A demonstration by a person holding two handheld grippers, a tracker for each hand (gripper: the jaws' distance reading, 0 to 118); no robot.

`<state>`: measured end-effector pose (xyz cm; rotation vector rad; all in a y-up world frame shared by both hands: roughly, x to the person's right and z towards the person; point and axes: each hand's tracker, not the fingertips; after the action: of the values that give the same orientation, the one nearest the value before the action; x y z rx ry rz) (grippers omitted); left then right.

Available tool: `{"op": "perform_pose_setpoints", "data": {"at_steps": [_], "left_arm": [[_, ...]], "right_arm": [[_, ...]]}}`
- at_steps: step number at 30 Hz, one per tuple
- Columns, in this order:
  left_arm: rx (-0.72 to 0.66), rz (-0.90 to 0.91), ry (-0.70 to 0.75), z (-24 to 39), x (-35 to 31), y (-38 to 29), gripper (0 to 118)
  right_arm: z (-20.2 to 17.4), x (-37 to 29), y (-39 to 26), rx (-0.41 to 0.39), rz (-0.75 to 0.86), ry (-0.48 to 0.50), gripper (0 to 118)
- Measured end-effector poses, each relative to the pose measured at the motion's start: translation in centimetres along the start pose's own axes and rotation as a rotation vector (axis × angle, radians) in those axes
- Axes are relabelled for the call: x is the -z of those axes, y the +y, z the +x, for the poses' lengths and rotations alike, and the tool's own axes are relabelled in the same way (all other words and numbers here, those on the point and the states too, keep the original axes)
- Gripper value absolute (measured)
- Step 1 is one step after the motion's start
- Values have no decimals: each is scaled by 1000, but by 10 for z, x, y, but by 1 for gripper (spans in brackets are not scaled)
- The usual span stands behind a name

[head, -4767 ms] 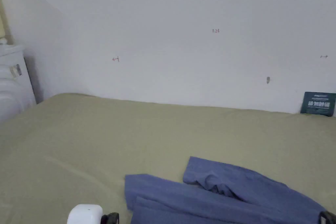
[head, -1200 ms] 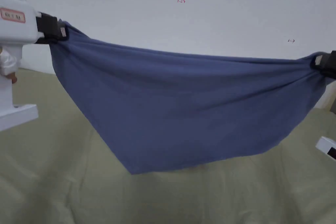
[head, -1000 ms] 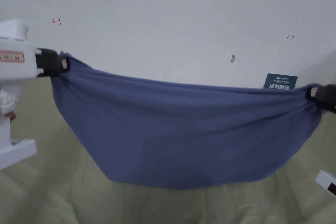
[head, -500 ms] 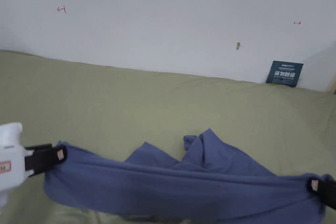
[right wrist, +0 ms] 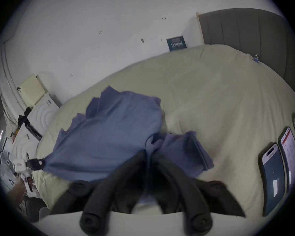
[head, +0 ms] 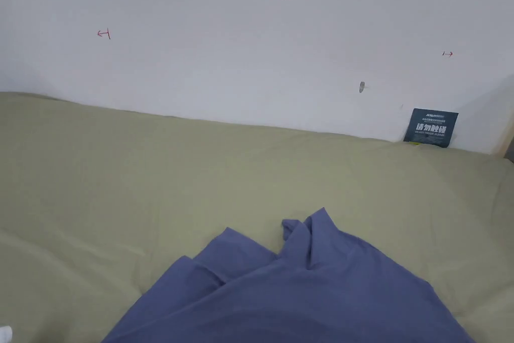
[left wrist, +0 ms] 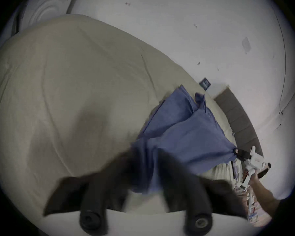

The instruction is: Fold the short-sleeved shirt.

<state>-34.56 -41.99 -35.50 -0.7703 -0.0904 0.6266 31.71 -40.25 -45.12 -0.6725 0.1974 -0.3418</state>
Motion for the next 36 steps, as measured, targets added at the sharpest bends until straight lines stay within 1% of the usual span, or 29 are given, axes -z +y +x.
{"op": "perform_pose_setpoints", "data": {"at_steps": [1,2,3,4,5,6,7,8,10,11,12,13,15,16,17,18,19,20,21,22,23,24,25,28,29,33,34,35,36], "left_arm": [[-34,29,-5,2,-5,0,117],[-72,60,-26,6,-12,1,118],[-74,136,-77,10,-28,4,117],[-94,189,-124,18,-40,8,117],[-78,222,-108,26,-52,12,117],[4,263,-74,40,-65,21,117],[102,315,-44,72,-83,28,117],[220,366,9,90,-81,25,117],[379,450,81,135,-89,15,117],[445,486,122,158,-87,1,117],[486,501,159,175,-85,-11,117],[522,508,192,193,-82,-24,117],[567,524,207,213,-76,-52,117],[593,545,216,215,-74,-69,116],[613,558,194,218,-73,-86,111],[618,553,187,220,-73,-101,96],[629,529,199,232,-73,-119,49],[649,508,220,238,-69,-132,0],[656,517,240,238,-66,-147,0],[644,507,214,236,-67,-157,0],[617,479,173,233,-67,-162,0],[606,454,181,231,-65,-164,0],[602,415,179,229,-62,-166,0],[576,370,179,216,-57,-162,0],[569,362,189,213,-55,-157,0],[513,331,254,174,-53,-113,0],[476,340,279,159,-51,-98,8],[452,316,285,145,-49,-83,33],[416,272,281,127,-44,-65,33]], "right_arm": [[2,-2,2,-9,38,13,80],[-5,-11,8,5,74,49,84],[-13,-23,13,19,124,99,84],[-26,-39,20,15,164,107,84],[-40,-53,25,-6,193,111,84],[-55,-66,31,-32,247,90,84],[-75,-77,37,-92,294,66,84],[-94,-88,38,-149,347,49,84],[-138,-101,33,-283,418,-37,84],[-162,-105,24,-369,447,-74,84],[-182,-108,16,-450,453,-103,84],[-189,-105,3,-509,460,-129,84],[-215,-111,-30,-558,534,-136,83],[-227,-115,-46,-564,544,-122,81],[-231,-113,-62,-553,525,-117,78],[-238,-115,-74,-554,507,-117,51],[-243,-114,-84,-558,466,-117,0],[-237,-111,-99,-546,475,-130,0],[-233,-110,-106,-510,442,-75,0],[-228,-106,-113,-467,383,-27,0],[-225,-102,-121,-455,364,-44,0],[-233,-109,-119,-475,353,-43,0],[-233,-110,-119,-480,348,-38,0],[-223,-107,-117,-462,329,-28,0],[-232,-115,-111,-460,329,-30,0],[-225,-112,-102,-472,321,-38,0],[-223,-112,-99,-475,321,-42,0],[-222,-111,-96,-479,319,-47,0],[-220,-111,-93,-481,317,-50,0]]}}
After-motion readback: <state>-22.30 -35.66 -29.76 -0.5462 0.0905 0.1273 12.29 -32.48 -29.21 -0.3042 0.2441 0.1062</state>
